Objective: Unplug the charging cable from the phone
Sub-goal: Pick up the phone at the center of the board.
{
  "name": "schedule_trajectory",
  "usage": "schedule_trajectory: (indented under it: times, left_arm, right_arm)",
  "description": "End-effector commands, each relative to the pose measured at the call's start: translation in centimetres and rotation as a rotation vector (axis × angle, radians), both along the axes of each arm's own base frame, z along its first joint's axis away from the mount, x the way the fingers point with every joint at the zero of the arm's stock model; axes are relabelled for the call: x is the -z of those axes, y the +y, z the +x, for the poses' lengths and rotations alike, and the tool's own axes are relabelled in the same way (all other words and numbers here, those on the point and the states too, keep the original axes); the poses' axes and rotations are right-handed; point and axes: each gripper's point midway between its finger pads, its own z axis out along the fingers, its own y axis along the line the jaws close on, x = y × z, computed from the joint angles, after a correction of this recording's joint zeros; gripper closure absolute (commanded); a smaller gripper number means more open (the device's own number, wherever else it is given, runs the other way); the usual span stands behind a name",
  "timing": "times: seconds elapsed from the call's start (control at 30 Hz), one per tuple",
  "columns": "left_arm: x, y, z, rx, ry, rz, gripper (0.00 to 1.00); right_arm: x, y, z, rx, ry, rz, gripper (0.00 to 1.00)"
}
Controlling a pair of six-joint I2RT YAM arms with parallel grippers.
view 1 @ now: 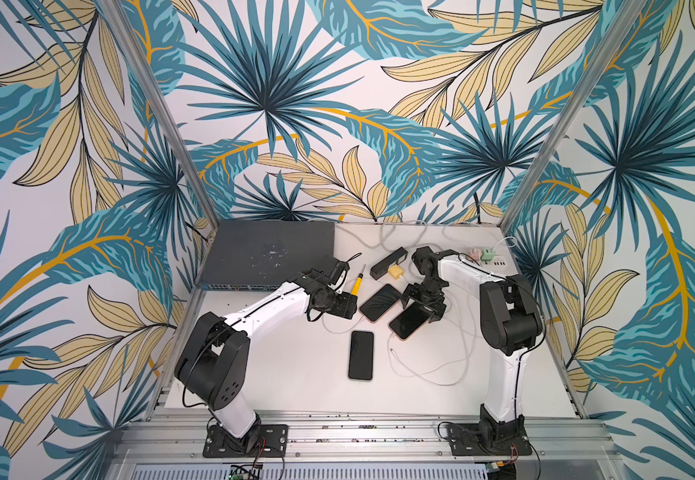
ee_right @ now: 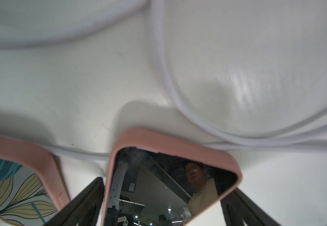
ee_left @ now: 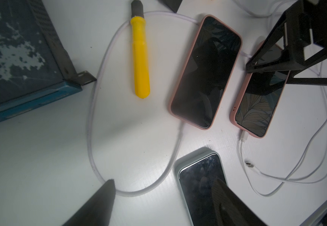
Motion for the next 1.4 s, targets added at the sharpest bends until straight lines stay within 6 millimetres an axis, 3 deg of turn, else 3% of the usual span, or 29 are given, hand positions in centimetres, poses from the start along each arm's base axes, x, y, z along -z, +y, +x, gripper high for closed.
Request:
schedule_trajectory:
  times: [0.0, 0.33, 0.57, 0.87, 1.2, 1.37]
  left_arm:
    - [-0.5, 0.5, -0.2, -0.009, -0.016, 0.004, 0.19]
    - [-0.5, 0.3, 0.0, -0.002, -0.012, 0.004, 0.19]
    - [-0.6, -0.1, 0.1, 0.003, -0.002, -0.009, 0.20]
    - [-1.1, -1.0, -0.2, 0.035, -0.002, -0.038, 0.20]
    - [-2.7, -6.3, -2.6, 0.245, 0.016, -0.202, 0.24]
    - [-2.0, -8.7, -4.2, 0.338, 0.079, -0.266, 0.27]
  right_arm:
    - [2.2, 0.0, -1.0, -0.030, 0.068, -0.021, 0.13]
    - [1.8, 0.8, -0.7, -0.019, 0.041, 0.025, 0.22]
    - [0.1, 1.5, 0.2, -0.014, -0.013, 0.068, 0.24]
    - [-2.4, 0.7, 1.2, -0.005, -0.078, 0.087, 0.26]
    - [-5.0, -1.7, 2.5, 0.012, -0.150, 0.080, 0.27]
    - [-5.3, -2.0, 2.5, 0.009, -0.165, 0.089, 0.27]
